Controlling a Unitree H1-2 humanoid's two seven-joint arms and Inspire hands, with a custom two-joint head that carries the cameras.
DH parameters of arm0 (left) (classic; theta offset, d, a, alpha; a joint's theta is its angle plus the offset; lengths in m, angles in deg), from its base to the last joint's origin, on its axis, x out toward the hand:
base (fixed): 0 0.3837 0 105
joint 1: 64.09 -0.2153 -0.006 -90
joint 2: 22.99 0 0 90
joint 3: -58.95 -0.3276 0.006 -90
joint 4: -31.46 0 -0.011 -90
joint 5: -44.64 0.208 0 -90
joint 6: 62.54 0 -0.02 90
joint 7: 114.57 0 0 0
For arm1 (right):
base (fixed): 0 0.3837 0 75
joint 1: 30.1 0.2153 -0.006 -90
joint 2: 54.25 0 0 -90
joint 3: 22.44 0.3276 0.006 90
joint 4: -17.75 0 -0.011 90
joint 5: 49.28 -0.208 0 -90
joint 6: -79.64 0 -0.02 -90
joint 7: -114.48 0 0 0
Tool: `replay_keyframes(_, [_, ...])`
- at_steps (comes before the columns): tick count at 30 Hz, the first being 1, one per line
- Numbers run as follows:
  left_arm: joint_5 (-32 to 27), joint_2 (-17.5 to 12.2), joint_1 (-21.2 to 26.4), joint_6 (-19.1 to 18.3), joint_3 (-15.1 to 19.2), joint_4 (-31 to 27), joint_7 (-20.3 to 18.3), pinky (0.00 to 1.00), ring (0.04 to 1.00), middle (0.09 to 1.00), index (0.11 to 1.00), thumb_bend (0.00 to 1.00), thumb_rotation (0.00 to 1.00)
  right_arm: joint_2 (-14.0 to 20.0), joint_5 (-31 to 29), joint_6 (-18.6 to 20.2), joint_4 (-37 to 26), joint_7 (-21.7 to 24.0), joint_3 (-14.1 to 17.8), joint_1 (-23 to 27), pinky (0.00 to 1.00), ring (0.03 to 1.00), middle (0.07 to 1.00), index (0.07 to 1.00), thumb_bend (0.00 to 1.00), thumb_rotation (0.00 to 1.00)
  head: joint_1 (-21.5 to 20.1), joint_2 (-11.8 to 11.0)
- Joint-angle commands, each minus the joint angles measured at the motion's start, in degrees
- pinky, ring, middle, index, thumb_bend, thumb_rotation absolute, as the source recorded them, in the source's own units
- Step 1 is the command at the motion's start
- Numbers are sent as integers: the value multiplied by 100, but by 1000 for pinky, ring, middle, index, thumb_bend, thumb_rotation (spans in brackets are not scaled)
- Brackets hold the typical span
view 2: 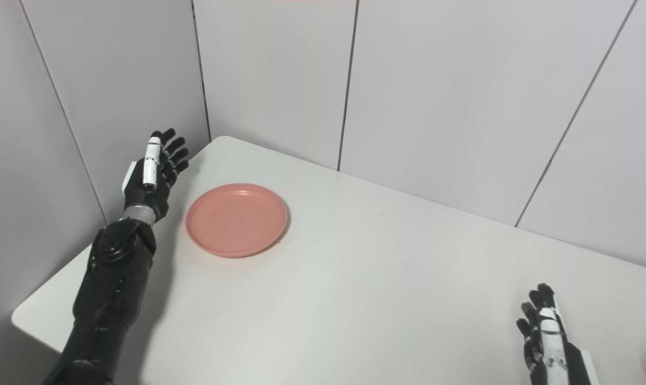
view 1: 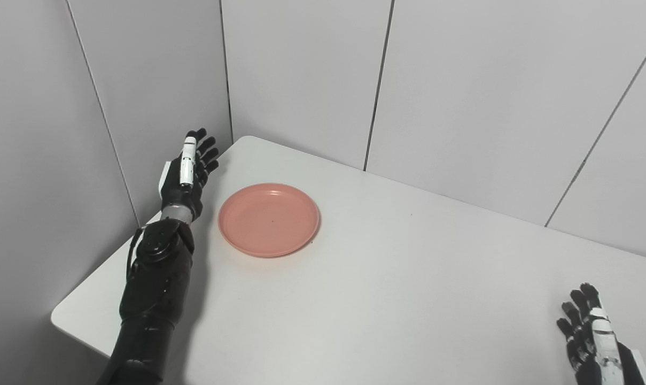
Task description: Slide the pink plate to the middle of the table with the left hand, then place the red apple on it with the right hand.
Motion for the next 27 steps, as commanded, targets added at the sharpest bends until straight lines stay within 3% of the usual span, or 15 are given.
replay_keyframes(1, [-11,-116,136,219,20,-71,25,920,905,896,881,342,1000,51,-34,-31,-206,1,48,206,1000,1000,1000,1000,0,1000,1,6])
replay_keyframes(27, [-53,-191,173,576,-58,702,-177,907,903,897,873,351,1000,23,-40,30,-278,-50,80,212,1000,1000,1000,1000,0,1000,26,51])
